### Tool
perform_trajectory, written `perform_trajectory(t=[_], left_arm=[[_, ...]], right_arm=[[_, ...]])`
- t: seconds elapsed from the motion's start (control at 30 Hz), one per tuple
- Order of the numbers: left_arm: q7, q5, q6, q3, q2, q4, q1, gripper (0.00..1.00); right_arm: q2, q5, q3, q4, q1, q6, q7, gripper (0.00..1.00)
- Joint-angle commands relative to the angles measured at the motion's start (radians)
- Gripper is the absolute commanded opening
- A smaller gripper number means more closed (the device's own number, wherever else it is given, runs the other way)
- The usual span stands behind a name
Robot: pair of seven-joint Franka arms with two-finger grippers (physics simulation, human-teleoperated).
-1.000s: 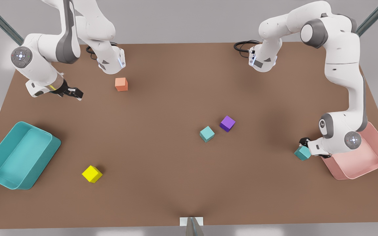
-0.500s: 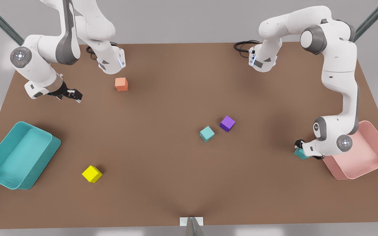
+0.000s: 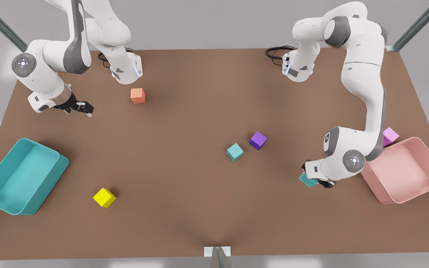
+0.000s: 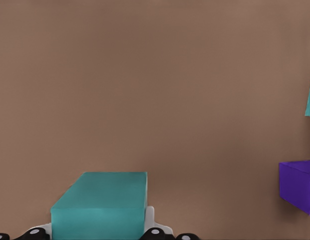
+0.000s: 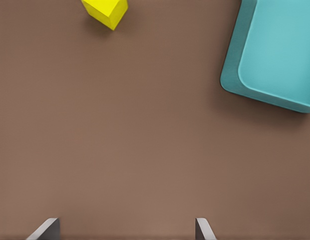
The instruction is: Stack the two blue cubes on top of each other
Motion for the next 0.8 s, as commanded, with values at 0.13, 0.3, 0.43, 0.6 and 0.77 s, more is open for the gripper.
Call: perform_trajectory(t=[0.13,0.3,0.43,0.6,0.77], left_arm=[[-0.973,0.000,-0.139,-0.016,0.001,0.020,-0.238,0.72],[-1.142,-0.002,-0.122,-0.050,0.000,-0.001,-0.328,0.72],[-1.239,-0.008,-0.090,-0.051,0.007,0.011,-0.397,0.72],[-1.283,-0.005,-0.043,-0.051,0.015,0.014,-0.434,0.72],[-1.274,0.015,-0.004,-0.050,0.033,0.014,-0.430,0.72]], right_arm=[[-0.001,0.001,0.000,0.000,0.000,-0.001,-0.013,1.00],[-0.001,0.001,0.000,0.000,0.000,-0.001,-0.013,1.00],[-0.001,0.001,0.000,0.000,0.000,-0.001,-0.013,1.00],[-0.001,0.001,0.000,0.000,0.000,-0.001,-0.013,1.00],[-0.001,0.001,0.000,0.000,0.000,-0.001,-0.013,1.00]])
